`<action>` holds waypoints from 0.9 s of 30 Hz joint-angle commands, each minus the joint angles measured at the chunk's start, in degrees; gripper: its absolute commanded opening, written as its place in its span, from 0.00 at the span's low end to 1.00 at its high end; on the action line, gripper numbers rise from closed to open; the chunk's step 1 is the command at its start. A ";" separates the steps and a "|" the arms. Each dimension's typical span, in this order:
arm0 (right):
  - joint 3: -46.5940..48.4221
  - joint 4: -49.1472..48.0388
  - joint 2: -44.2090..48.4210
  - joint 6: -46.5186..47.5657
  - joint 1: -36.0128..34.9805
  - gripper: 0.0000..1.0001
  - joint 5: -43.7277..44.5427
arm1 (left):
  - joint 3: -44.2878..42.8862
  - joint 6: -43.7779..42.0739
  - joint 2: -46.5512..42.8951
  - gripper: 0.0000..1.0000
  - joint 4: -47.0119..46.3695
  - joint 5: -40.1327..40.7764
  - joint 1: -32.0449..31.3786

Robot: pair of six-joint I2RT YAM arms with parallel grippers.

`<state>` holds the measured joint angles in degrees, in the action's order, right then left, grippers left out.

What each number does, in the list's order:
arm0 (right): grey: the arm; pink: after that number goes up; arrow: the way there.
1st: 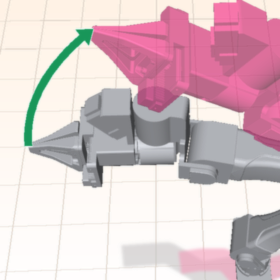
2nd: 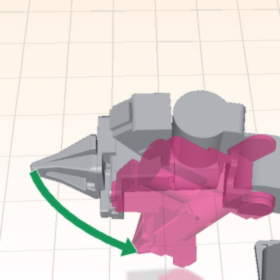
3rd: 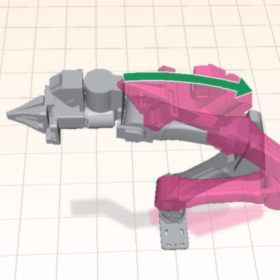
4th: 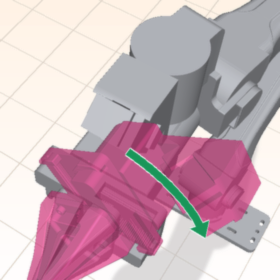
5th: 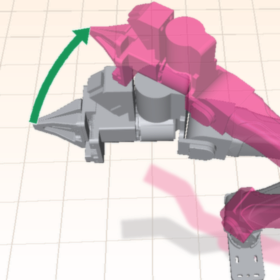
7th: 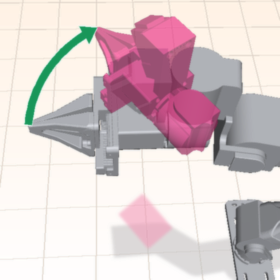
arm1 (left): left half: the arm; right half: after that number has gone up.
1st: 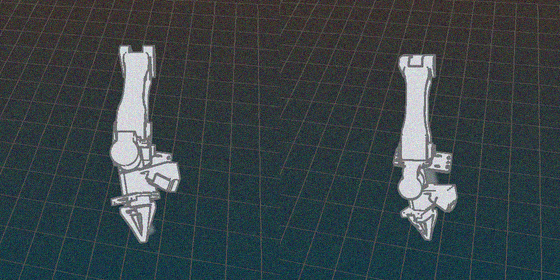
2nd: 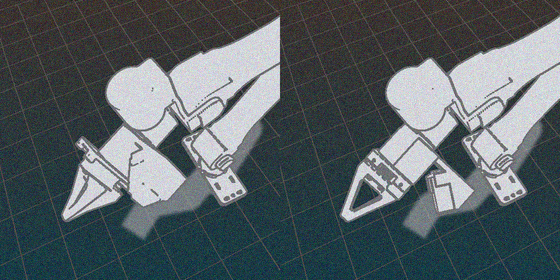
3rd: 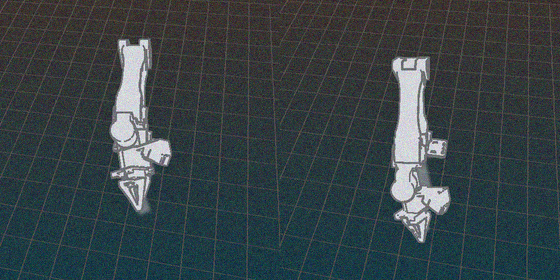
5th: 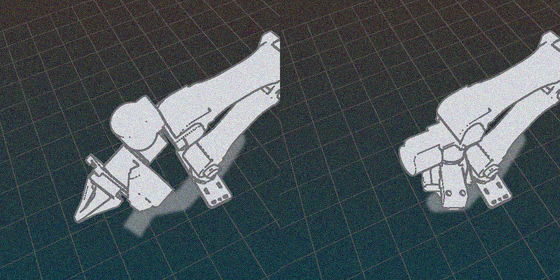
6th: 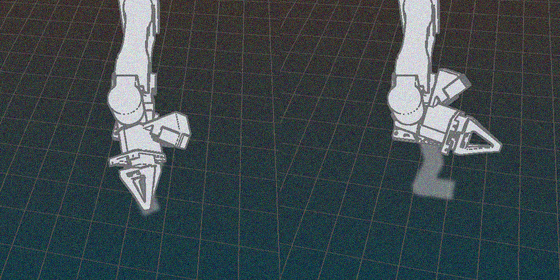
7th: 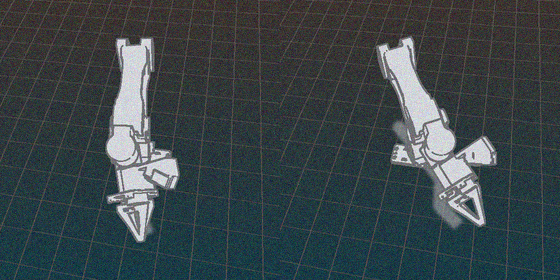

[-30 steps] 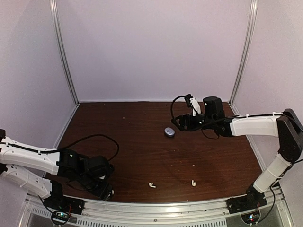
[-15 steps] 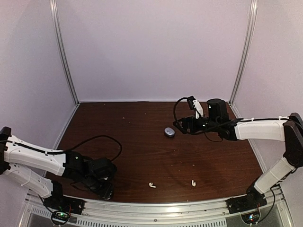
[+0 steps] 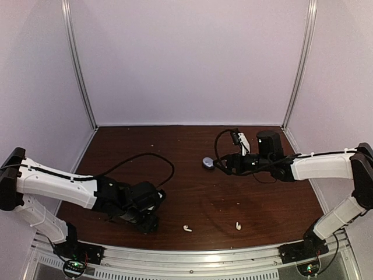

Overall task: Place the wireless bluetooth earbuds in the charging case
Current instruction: Pick up the charging case from the corner of the board, then pass from the left arm to the right

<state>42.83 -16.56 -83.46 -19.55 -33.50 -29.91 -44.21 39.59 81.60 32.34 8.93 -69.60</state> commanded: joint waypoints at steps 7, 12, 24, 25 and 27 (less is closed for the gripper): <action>-7.10 -7.05 4.97 -9.22 -5.80 0.85 -10.70 | -13.67 -26.76 0.30 0.38 -13.40 4.40 -0.74; -8.31 -10.57 5.89 -14.08 -11.48 0.84 -12.00 | -19.24 -34.74 2.50 0.36 -14.45 5.24 -2.88; -5.89 -11.37 6.27 -16.25 -18.82 0.70 -9.19 | -23.71 -39.05 5.62 0.35 -16.76 5.41 -4.31; -5.83 -11.51 6.29 -16.42 -19.02 0.70 -8.93 | -23.80 -38.99 5.78 0.35 -16.89 5.30 -4.31; -5.74 -11.62 6.19 -16.64 -19.30 0.69 -8.46 | -24.01 -39.02 6.06 0.35 -16.92 5.19 -4.31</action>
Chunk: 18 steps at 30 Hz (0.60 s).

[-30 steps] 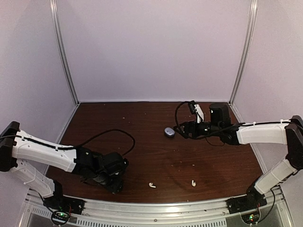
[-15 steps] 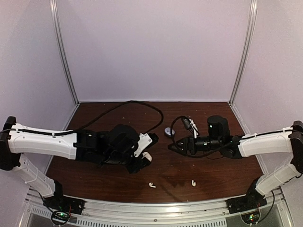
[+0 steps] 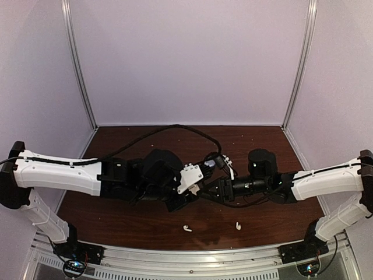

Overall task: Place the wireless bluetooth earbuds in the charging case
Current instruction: Pass from the left arm to the right

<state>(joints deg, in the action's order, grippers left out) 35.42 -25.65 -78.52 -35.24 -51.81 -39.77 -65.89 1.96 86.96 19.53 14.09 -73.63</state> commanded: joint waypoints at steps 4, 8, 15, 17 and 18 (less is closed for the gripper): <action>1.37 -3.69 0.39 -2.66 -1.25 0.63 2.91 | -2.57 -1.38 0.85 0.34 -4.90 -0.20 -0.37; 1.64 -5.35 -1.16 -4.32 -1.98 0.59 3.29 | -3.27 -3.23 1.66 0.34 -4.97 0.97 -0.70; 1.54 -6.98 -2.72 -5.26 -3.38 0.46 3.78 | -3.46 -2.99 1.84 0.33 -5.06 2.39 -0.88; 1.41 -6.85 -2.67 -5.22 -3.38 0.41 3.90 | -3.38 -2.93 1.76 0.32 -5.07 3.01 -0.89; 1.34 -6.67 -2.74 -5.17 -3.38 0.40 3.91 | -3.33 -2.99 1.68 0.32 -5.04 3.30 -0.86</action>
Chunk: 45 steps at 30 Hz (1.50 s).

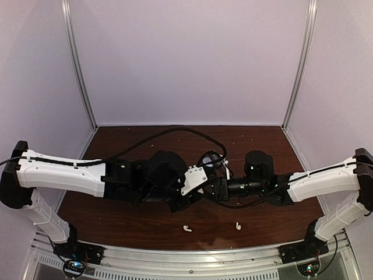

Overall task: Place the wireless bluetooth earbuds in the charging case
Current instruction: Pass from the left arm to the right, then pass from the right arm to the left

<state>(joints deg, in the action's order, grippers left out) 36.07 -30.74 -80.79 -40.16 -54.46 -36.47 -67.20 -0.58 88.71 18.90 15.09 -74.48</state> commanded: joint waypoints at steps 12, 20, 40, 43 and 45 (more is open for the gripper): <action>1.22 3.97 -0.69 2.41 -0.83 0.40 -0.44 | -1.96 -2.44 -0.81 0.32 -4.69 4.13 -0.03; 1.74 4.45 -0.15 3.78 -0.87 0.21 -1.10 | -2.06 -2.00 -0.88 0.48 -4.70 5.68 0.00; 0.38 -1.71 6.90 4.22 1.33 0.14 -1.39 | 15.85 -11.39 -17.73 0.75 -23.59 -0.24 -0.05; -0.39 -3.88 7.44 3.25 1.28 0.14 -1.70 | 15.05 -12.36 -16.39 0.73 -22.78 -1.99 -0.05; -0.92 -5.19 7.58 2.58 1.28 0.14 -1.95 | 14.77 -12.76 -15.72 0.72 -23.02 -2.43 -0.05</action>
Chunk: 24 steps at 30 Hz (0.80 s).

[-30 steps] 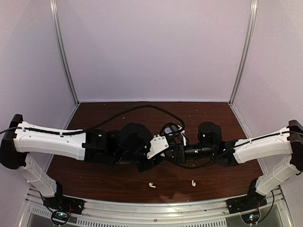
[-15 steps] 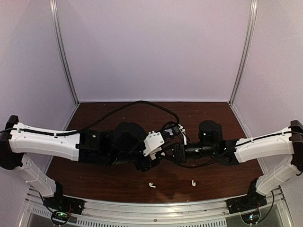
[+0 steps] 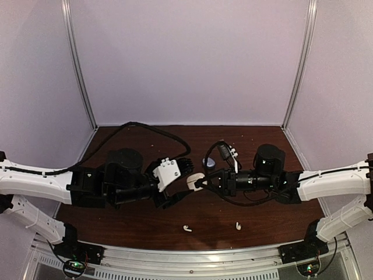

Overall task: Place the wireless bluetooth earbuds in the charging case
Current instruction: Pass from the right arm to the left

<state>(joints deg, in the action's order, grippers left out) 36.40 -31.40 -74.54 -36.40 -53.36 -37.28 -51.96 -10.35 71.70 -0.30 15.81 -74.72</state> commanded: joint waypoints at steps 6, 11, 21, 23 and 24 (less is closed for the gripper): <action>-2.88 -8.80 1.24 -3.63 0.08 0.13 -2.43 | -1.82 -4.98 3.09 0.66 -4.37 -3.35 0.19; -3.00 -9.36 1.17 -4.10 -0.07 0.13 -2.88 | -2.84 -6.08 4.82 0.60 -4.54 -3.97 0.19; -3.09 -9.56 0.68 -4.63 -0.25 0.17 -3.15 | -3.94 -7.60 5.20 0.43 -4.96 -2.27 0.10; -3.16 -9.60 0.56 -4.65 -0.25 0.22 -3.22 | -3.89 -7.65 5.01 0.39 -5.33 -1.70 0.05; -3.30 -9.76 0.48 -4.71 -0.25 0.26 -3.36 | -3.79 -7.55 4.83 0.37 -5.83 -1.34 0.09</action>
<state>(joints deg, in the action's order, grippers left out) 34.02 -39.05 -74.35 -40.45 -53.39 -40.05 -53.91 -17.15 77.08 -1.72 13.17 -74.72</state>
